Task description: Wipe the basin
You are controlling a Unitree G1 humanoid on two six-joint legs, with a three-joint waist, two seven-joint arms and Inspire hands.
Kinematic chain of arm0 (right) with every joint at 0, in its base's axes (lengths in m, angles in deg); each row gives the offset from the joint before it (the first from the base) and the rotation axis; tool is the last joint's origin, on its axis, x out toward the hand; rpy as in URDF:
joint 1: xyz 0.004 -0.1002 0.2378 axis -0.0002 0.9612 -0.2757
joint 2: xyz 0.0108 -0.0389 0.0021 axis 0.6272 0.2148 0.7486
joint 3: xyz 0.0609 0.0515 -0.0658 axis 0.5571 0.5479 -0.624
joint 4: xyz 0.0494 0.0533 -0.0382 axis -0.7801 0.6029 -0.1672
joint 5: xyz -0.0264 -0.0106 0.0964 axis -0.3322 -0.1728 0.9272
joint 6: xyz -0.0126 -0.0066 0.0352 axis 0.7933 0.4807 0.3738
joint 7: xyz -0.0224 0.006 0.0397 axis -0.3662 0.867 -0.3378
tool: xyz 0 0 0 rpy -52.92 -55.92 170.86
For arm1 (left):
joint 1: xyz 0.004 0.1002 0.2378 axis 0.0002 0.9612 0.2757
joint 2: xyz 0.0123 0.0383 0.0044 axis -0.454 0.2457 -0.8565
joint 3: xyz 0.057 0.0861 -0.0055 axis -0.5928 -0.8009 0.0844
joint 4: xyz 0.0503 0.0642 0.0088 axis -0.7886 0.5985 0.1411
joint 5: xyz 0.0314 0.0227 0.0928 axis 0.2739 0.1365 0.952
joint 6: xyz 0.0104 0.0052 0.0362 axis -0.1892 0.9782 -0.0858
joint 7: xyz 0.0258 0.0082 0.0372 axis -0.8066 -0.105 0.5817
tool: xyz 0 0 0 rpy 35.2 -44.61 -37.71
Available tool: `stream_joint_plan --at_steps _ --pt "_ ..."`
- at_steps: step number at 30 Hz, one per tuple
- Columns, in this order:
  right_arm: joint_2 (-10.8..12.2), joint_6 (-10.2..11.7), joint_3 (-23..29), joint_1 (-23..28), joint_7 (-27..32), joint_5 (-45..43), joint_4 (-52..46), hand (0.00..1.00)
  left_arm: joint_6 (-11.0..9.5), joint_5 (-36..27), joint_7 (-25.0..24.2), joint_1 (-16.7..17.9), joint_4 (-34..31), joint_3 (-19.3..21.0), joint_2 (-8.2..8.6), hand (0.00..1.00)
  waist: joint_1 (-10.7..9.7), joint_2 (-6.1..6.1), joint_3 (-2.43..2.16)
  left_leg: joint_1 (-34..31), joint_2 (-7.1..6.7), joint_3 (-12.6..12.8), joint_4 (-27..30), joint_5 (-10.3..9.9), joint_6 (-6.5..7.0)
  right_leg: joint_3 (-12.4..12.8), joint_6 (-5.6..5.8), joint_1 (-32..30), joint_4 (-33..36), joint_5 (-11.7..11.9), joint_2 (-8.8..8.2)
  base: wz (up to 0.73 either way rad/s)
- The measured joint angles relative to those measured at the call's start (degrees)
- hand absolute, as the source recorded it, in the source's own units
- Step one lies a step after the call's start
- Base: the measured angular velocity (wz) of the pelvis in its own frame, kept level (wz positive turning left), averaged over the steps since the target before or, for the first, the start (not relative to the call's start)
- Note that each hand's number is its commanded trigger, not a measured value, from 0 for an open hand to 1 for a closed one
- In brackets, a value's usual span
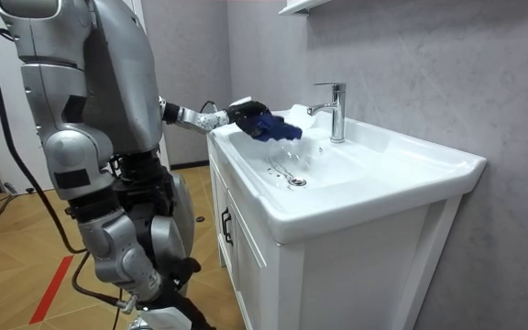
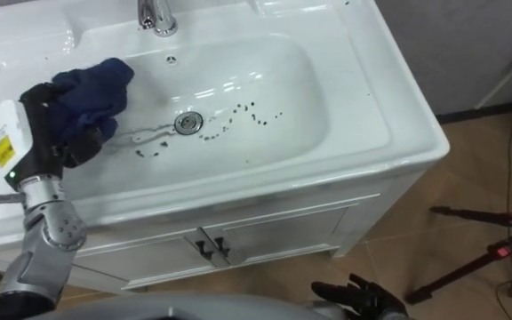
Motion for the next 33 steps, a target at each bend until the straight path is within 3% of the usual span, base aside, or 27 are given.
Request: stream_joint_plan --at_steps 7,18,24,33 --pt "-0.18 -0.05 0.21 0.76 -0.01 0.73 -0.02 0.00 0.25 4.77 -2.04 0.06 1.17 -0.11 -0.31 1.00 0.06 0.43 -0.27 0.38 0.01 0.12 -0.20 0.01 0.00 0.17 0.00 -0.09 0.00 0.00 0.02 0.00" --pt "-0.36 -0.70 1.45 1.04 0.31 1.03 0.65 0.00 4.55 9.48 -6.18 -0.12 3.44 -0.04 -1.61 1.00 -0.03 0.55 -0.26 0.94 0.05 0.26 -0.28 0.01 0.00 0.49 0.00 -0.04 0.00 0.00 0.04 -0.01" --pt "-0.66 -1.90 1.46 0.70 1.12 1.00 0.53 0.00 6.66 15.26 -9.44 -1.20 6.00 -0.03 -2.35 1.00 -0.14 1.15 -0.30 1.19 0.27 1.06 -0.30 0.00 -0.02 0.93 -0.03 -0.02 0.16 0.02 0.18 -0.05" --pt "-1.39 -2.07 1.56 -0.14 1.26 0.67 0.64 0.00 8.01 22.10 -12.49 -1.50 7.86 -0.11 -2.60 1.00 -1.49 2.23 -0.15 1.30 0.38 1.17 -0.60 0.00 -0.03 1.41 -0.12 -0.16 0.09 0.07 0.31 -0.03"
